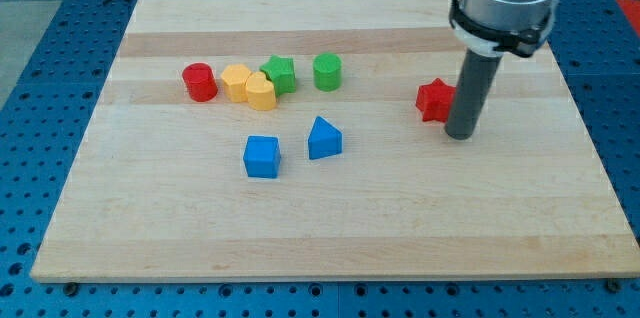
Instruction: Move red star slightly right a bit up
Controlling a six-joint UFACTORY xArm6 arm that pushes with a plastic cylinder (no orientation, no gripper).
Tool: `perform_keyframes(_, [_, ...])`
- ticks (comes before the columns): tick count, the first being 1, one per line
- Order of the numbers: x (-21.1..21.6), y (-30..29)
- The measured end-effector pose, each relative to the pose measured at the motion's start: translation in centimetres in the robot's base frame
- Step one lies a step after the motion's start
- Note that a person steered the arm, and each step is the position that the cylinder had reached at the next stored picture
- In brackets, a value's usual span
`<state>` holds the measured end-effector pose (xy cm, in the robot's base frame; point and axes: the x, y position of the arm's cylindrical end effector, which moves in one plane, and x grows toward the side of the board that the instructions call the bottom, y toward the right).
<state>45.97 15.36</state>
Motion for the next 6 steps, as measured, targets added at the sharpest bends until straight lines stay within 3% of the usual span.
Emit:
perform_keyframes(4, [-8.8,-1.1])
perform_keyframes(6, [-3.5,5.1])
